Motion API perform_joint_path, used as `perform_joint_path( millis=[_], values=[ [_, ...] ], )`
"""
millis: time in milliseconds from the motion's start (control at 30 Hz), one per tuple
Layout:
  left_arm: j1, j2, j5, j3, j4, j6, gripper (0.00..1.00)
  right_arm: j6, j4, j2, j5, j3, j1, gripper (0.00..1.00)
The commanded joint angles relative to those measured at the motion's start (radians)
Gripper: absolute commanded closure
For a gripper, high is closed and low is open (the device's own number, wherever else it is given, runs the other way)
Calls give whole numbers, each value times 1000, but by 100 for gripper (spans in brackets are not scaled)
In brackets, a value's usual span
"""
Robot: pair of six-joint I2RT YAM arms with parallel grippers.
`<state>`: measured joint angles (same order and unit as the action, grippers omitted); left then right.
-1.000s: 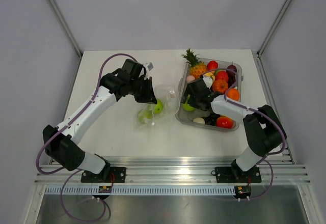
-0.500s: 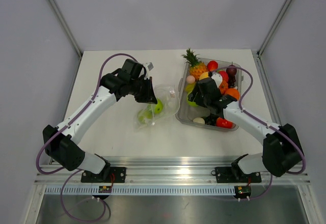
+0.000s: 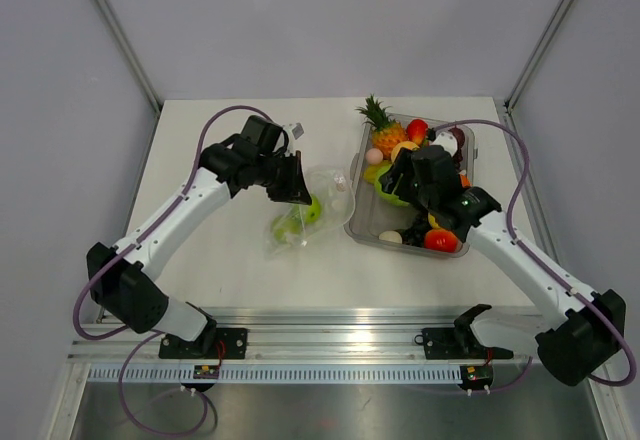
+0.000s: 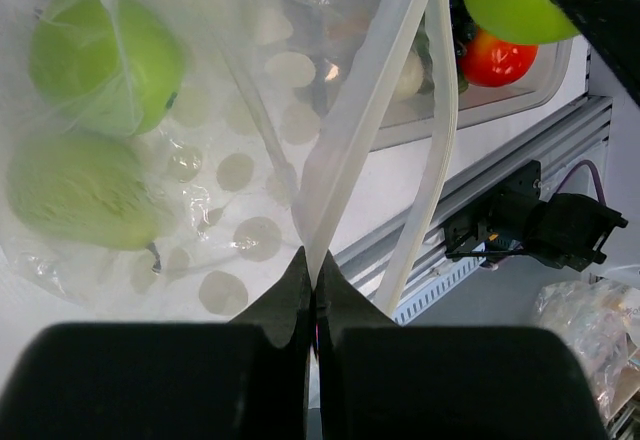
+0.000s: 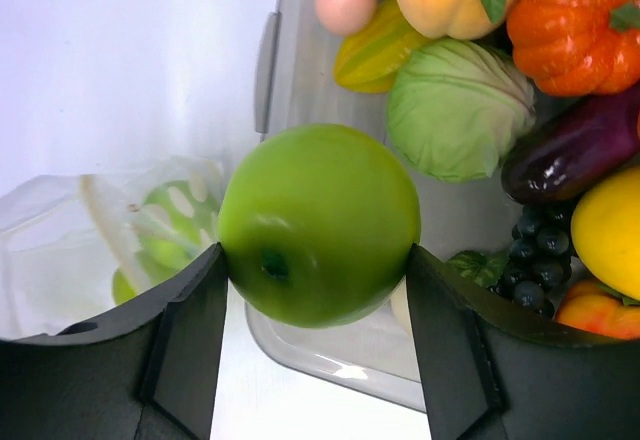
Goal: Place the food in the zip-top bag and seal the zipper
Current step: Place the fake fruit in the zipper food storage bag.
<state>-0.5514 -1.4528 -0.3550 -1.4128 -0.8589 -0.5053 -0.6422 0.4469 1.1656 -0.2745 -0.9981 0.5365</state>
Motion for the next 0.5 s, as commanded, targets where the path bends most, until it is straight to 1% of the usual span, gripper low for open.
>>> perform_joint_path(
  millis=[0, 33, 100, 267, 367, 400, 467],
  values=[
    [4, -6, -47, -5, 52, -4, 100, 64, 65, -37, 40, -108, -6, 51],
    [4, -9, -48, -8, 50, -7, 100, 71, 67, -46, 67, -117, -3, 53],
    [2, -15, -55, -12, 63, -15, 100, 93, 90, -49, 98, -158, -4, 53],
    [-8, -44, -65, -43, 69, -32, 100, 134, 147, -23, 219, -264, 5, 51],
    [-10, -57, -68, -60, 69, -33, 100, 150, 154, 5, 270, -310, 39, 51],
    [-10, -57, -67, -63, 67, -33, 100, 151, 157, 15, 270, -323, 75, 51],
    [-10, -57, -67, -69, 64, -33, 100, 154, 158, 55, 258, -349, 111, 49]
  ],
)
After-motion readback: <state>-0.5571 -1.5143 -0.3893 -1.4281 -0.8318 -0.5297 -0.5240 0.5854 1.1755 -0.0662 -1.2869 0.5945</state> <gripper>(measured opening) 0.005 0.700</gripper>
